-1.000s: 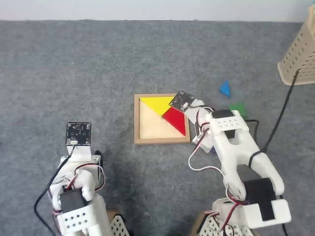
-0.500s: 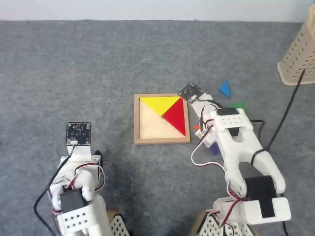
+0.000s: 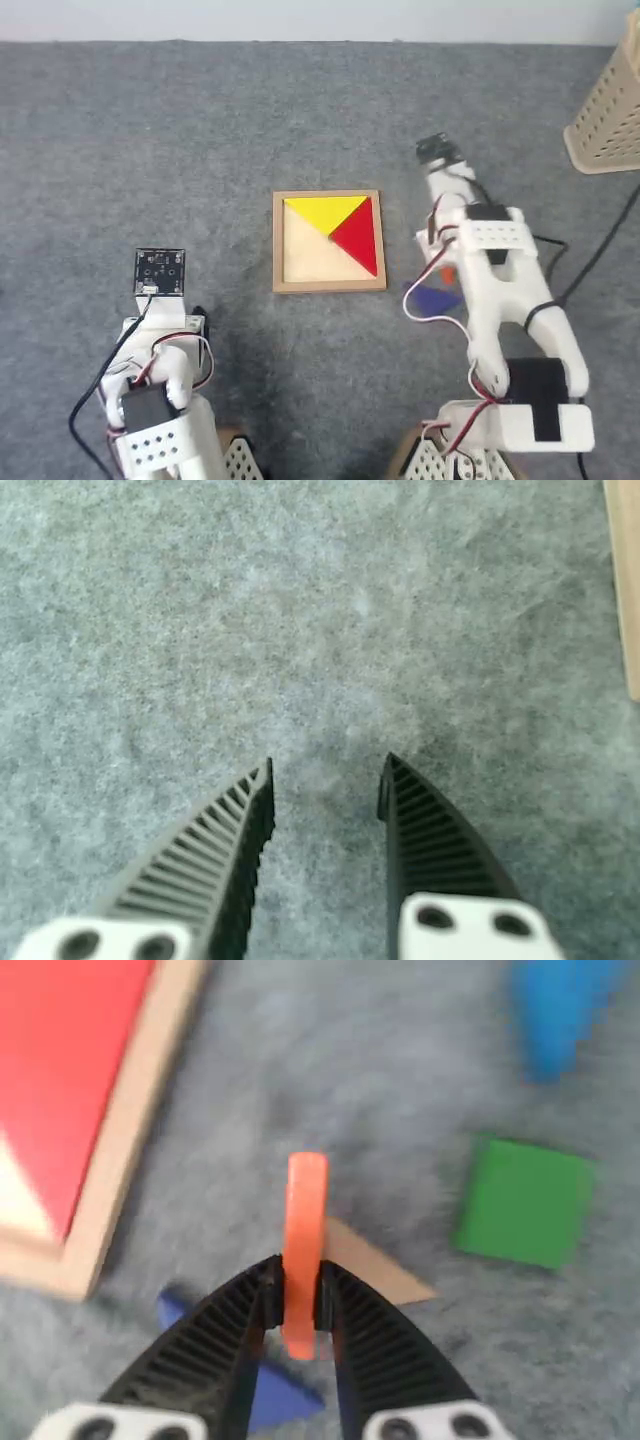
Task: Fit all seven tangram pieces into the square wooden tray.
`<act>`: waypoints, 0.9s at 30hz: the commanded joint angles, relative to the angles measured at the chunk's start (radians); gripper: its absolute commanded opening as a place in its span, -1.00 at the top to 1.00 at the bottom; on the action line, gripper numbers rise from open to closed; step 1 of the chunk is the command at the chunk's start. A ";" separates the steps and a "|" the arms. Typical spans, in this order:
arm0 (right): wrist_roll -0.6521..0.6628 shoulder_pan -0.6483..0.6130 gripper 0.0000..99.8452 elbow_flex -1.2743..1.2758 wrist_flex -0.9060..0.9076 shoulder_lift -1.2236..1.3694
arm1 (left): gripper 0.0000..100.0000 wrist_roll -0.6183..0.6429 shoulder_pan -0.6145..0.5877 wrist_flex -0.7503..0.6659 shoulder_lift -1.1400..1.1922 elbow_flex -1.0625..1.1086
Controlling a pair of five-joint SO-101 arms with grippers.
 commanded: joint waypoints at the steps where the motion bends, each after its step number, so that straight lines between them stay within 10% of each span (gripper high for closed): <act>1: -0.041 0.025 0.99 -0.106 0.048 -0.012 | 0.66 -0.006 -0.003 0.003 -0.008 -0.012; 27: -0.061 -0.076 0.99 -0.626 0.338 0.325 | 0.66 -0.006 -0.003 0.003 -0.008 -0.012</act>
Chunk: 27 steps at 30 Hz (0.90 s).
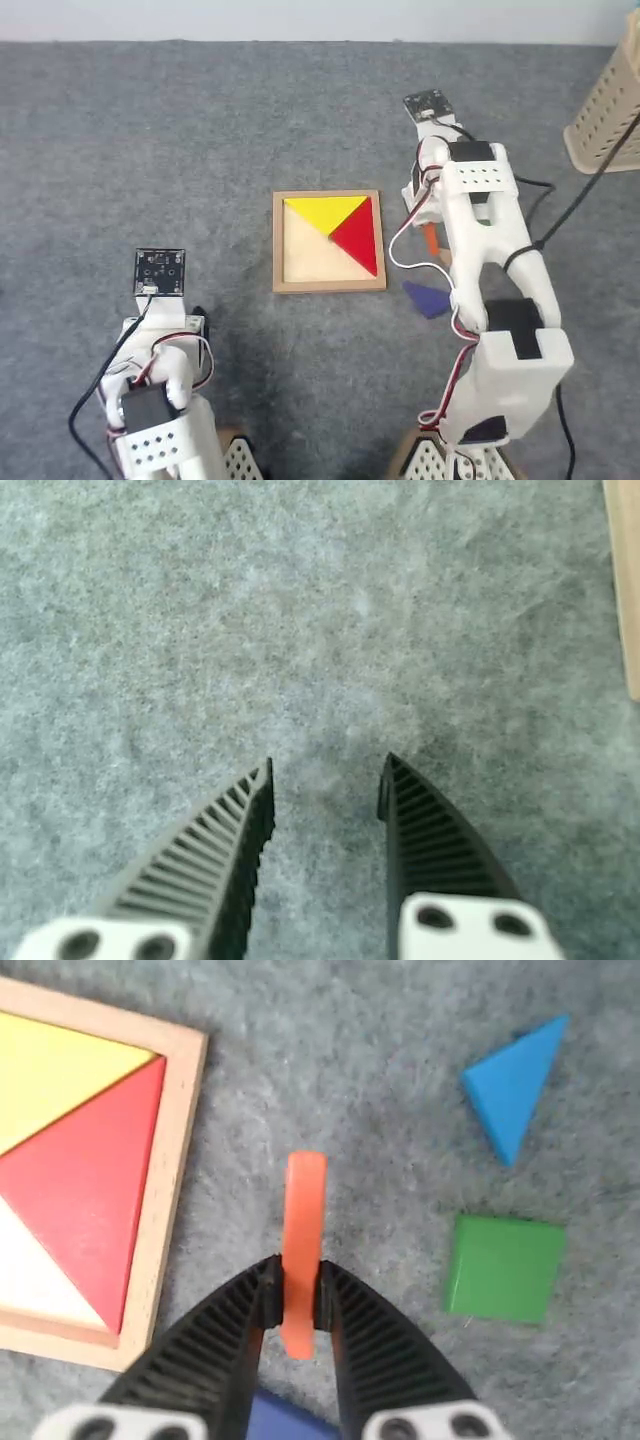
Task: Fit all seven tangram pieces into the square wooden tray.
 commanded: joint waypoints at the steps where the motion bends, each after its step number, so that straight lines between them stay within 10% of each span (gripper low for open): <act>1: 0.061 -0.005 0.99 -0.068 0.016 -0.010 | 0.66 -0.006 -0.003 0.003 -0.008 -0.012; 17: -0.009 -0.028 0.99 0.026 0.018 -0.105 | 0.66 -0.006 -0.003 0.003 -0.008 -0.012; 27: 0.055 -0.375 0.99 0.149 -0.056 -0.294 | 0.66 -0.006 -0.003 0.003 -0.008 -0.012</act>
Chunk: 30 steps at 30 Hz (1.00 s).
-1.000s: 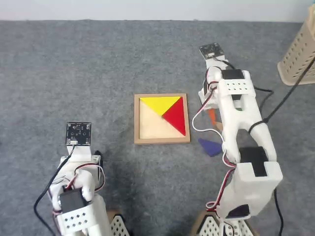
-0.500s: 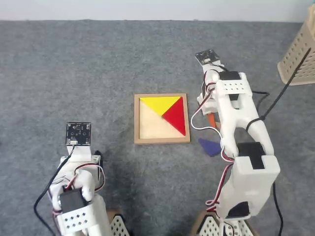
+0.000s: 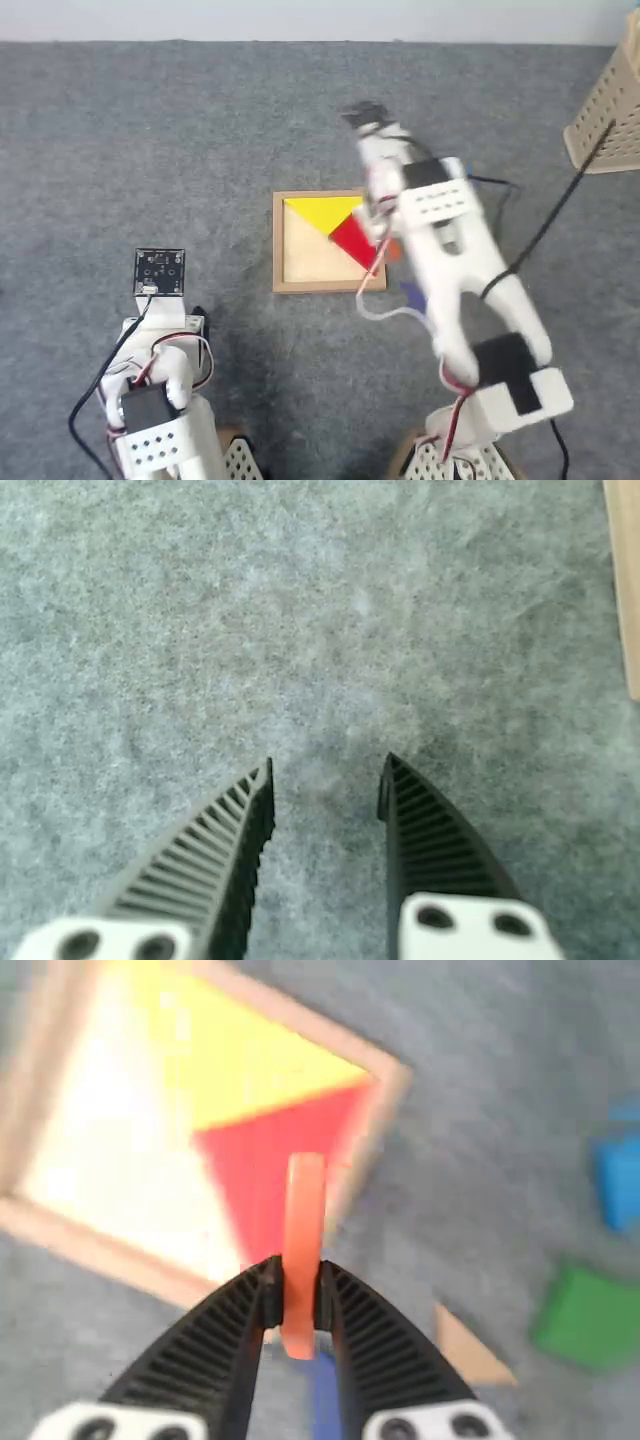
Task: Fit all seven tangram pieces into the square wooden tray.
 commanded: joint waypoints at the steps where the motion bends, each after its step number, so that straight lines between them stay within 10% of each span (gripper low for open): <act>1: 0.032 -0.139 0.99 -0.009 -0.047 -0.076 | 0.66 -0.006 -0.003 0.003 -0.008 -0.012; 30: 0.012 -0.223 0.73 -0.479 -0.018 0.438 | 0.66 -0.006 -0.003 0.003 -0.008 -0.012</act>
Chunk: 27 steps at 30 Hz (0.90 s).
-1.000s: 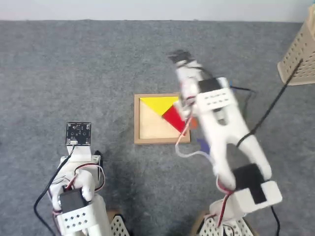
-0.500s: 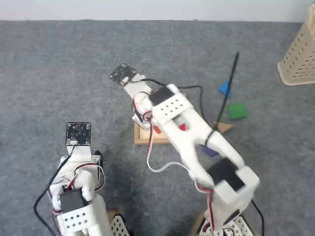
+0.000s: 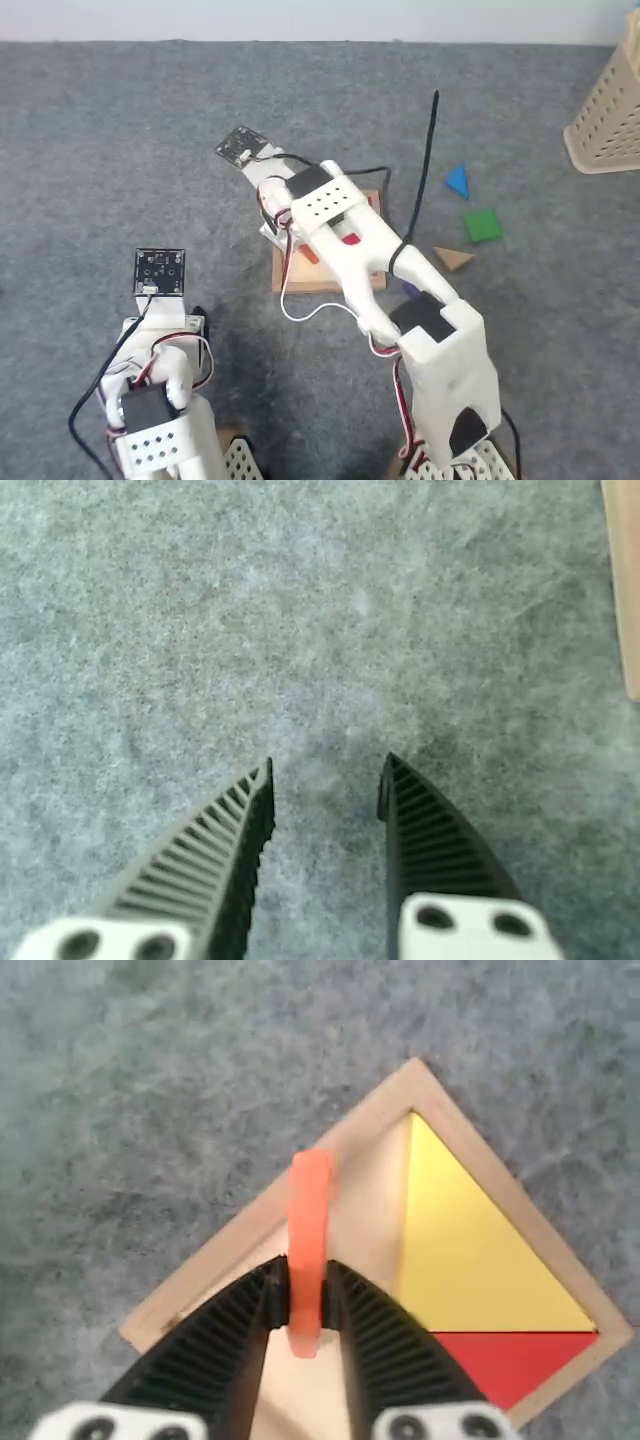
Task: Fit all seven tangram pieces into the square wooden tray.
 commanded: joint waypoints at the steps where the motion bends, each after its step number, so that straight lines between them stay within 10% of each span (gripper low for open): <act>1: -0.003 0.041 0.73 -0.060 0.016 -0.021 | 0.66 -0.006 -0.003 0.003 -0.008 -0.012; 16: -0.011 0.173 0.97 0.034 0.087 -0.260 | 0.66 -0.006 -0.003 0.003 -0.008 -0.012; 27: -0.011 0.077 0.99 0.512 -0.433 -0.386 | 0.66 -0.006 -0.003 0.003 -0.008 -0.012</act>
